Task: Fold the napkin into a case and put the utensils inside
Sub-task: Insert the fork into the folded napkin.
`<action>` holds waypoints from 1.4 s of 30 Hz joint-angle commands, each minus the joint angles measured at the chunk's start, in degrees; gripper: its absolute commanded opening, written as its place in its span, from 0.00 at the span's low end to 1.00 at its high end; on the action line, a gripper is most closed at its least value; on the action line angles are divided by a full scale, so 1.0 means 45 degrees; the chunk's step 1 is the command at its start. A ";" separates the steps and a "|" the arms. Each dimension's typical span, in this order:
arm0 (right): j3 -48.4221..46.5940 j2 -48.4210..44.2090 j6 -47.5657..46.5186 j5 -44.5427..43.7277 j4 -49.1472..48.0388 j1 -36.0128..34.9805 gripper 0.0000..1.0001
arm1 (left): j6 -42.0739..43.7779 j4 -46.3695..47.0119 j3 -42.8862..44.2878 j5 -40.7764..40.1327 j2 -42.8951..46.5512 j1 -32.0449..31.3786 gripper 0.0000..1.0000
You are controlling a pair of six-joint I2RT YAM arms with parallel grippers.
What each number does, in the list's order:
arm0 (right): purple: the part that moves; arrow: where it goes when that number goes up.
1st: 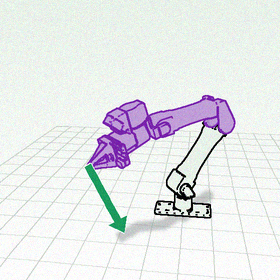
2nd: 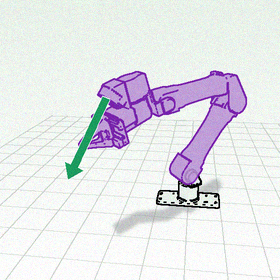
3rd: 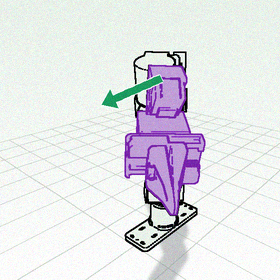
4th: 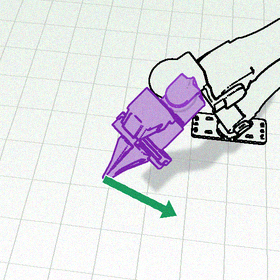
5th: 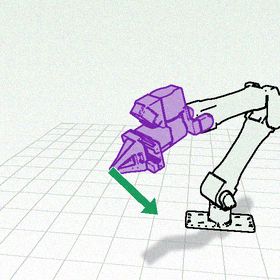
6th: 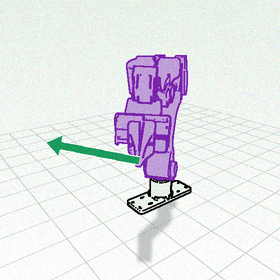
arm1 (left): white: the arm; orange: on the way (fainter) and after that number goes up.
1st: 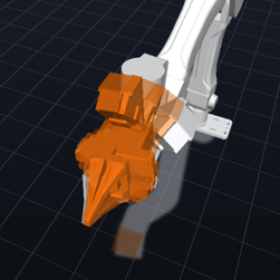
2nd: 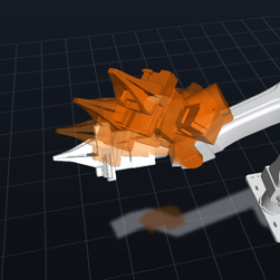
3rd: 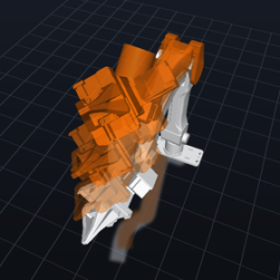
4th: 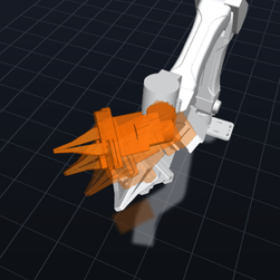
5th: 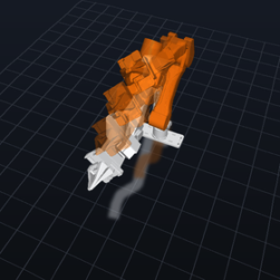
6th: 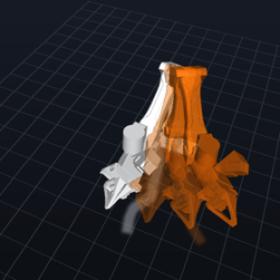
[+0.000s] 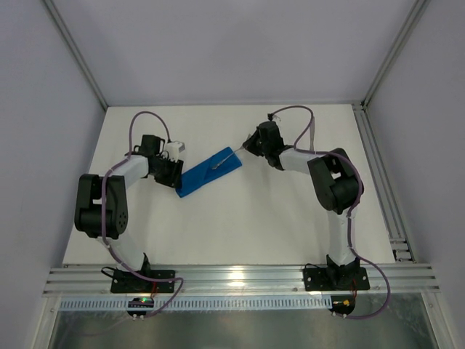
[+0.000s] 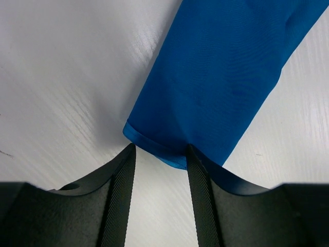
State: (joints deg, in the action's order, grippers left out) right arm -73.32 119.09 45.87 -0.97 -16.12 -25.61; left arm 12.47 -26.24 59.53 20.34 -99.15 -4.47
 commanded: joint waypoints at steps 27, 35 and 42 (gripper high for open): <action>-0.1754 0.1954 0.0920 -0.1462 -0.1554 -0.2824 0.04 | 0.0061 0.1046 0.0034 0.1202 -0.0446 0.0017 0.42; -0.1677 0.2189 0.1644 -0.2088 -0.1575 -0.3196 0.04 | 0.0003 0.0987 0.0014 0.1340 -0.0407 0.0017 0.42; -0.1324 0.1410 0.1019 -0.2244 -0.1029 -0.3177 0.37 | -0.0056 0.0987 -0.0005 0.1262 -0.0310 0.0036 0.43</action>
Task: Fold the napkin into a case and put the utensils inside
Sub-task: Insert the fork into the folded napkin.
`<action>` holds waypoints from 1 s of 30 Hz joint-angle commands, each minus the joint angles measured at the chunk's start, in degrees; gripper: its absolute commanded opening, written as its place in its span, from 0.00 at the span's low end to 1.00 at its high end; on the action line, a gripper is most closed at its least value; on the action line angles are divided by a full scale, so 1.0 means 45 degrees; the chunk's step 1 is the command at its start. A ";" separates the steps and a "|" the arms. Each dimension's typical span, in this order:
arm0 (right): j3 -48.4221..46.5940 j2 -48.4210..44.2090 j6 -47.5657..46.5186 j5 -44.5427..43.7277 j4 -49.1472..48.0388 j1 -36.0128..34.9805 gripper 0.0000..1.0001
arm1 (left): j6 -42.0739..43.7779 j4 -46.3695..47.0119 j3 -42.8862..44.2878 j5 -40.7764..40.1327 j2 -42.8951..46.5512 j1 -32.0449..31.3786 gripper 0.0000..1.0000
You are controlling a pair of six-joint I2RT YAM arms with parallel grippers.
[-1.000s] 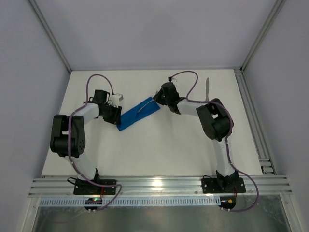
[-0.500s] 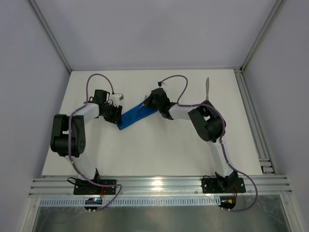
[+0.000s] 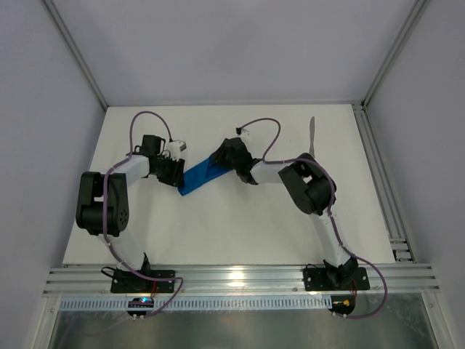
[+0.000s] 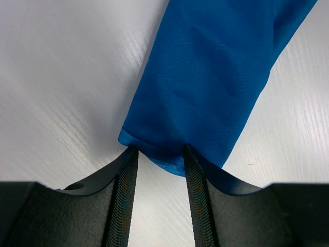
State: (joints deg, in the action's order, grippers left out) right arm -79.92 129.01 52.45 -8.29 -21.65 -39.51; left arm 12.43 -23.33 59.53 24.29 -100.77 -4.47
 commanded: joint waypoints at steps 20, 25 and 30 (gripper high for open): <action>0.0088 -0.4976 -0.5260 0.0037 0.4492 0.1879 0.72 | -0.0008 0.0108 -0.0006 0.0265 0.0615 0.0251 0.57; -0.3909 -0.3887 -0.8641 0.1903 1.0916 0.5101 0.73 | 0.0480 -0.0069 0.0150 0.0052 0.1104 0.0251 0.66; -0.7545 -0.1157 -1.0112 0.0517 1.4610 0.6882 0.72 | 0.0754 -0.0497 0.0365 0.0011 0.1611 0.0232 0.73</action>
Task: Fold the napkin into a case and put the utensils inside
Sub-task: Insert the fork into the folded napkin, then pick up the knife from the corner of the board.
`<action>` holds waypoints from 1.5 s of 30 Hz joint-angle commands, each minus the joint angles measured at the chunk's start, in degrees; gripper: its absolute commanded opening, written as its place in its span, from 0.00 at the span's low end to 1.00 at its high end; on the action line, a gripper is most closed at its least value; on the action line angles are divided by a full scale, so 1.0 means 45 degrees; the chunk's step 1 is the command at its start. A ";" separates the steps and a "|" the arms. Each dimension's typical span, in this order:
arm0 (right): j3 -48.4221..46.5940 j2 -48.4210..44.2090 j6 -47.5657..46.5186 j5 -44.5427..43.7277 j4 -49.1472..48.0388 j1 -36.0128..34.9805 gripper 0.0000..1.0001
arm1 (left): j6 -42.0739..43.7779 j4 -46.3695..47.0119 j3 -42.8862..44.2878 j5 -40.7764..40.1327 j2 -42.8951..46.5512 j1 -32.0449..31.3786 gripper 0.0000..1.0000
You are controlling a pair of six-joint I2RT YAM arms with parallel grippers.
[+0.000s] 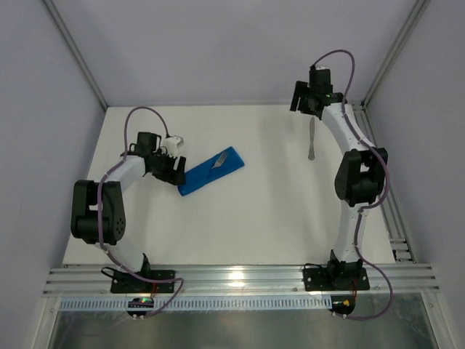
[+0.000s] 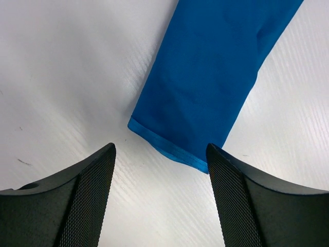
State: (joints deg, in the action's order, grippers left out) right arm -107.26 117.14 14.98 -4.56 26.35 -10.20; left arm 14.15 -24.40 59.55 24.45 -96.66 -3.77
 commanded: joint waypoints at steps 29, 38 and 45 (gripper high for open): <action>-0.2476 0.4382 -0.2355 0.1479 0.4250 0.2577 0.04 | 0.0780 -0.1080 0.0458 -0.0121 0.1753 0.0096 0.75; 0.5647 -0.1590 0.1917 0.3024 -0.3423 0.2520 0.04 | 0.0996 -0.1491 0.0458 0.0193 0.2438 0.0076 0.75; 0.9886 -0.3608 0.4613 0.2010 -0.6458 0.0745 0.04 | 0.0996 -0.1199 0.0088 0.0153 0.2106 0.0076 0.75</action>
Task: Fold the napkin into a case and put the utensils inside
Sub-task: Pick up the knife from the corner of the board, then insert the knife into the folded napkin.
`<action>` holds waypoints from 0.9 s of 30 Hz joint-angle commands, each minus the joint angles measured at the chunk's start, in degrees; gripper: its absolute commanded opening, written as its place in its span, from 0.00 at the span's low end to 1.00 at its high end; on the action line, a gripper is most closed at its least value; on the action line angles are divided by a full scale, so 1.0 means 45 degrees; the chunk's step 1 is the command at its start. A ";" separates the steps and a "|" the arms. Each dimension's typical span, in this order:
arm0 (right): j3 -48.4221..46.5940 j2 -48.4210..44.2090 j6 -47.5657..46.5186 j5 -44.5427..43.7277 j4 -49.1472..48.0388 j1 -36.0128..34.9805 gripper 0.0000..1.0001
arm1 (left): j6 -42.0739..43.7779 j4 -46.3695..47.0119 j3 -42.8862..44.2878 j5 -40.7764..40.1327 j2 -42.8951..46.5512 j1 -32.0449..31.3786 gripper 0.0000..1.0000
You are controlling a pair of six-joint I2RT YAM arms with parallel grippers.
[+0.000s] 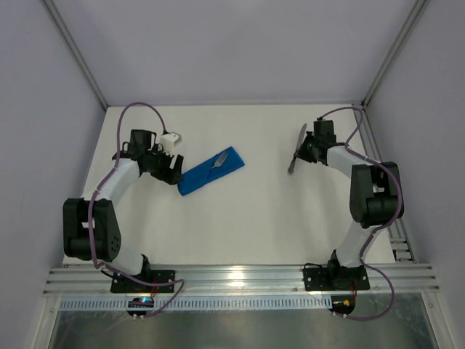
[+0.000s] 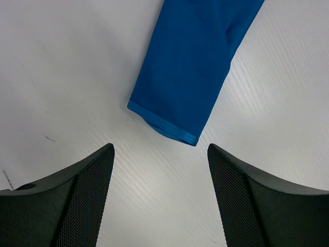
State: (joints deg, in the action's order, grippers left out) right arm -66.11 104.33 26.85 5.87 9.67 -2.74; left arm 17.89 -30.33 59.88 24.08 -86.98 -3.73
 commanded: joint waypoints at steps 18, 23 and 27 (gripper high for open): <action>-0.4696 0.2437 1.0437 -0.6948 -0.0063 -0.7632 0.04 | -0.0499 0.1426 -0.0376 -0.0252 -0.1589 -0.0206 0.54; -0.6090 0.3844 1.1804 -0.6870 0.1735 -0.8023 0.04 | -0.0499 0.1544 -0.0396 -0.0213 -0.1610 -0.0363 0.54; -0.6773 0.4449 1.1943 -0.7221 0.2712 -0.8179 0.04 | -0.0499 0.1777 -0.0552 -0.0330 -0.1414 -0.0363 0.54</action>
State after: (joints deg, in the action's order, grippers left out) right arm -92.88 123.83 76.66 -22.04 16.53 -39.05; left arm 15.62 -25.26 58.00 22.98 -94.52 -5.26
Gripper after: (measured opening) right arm 0.073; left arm 0.536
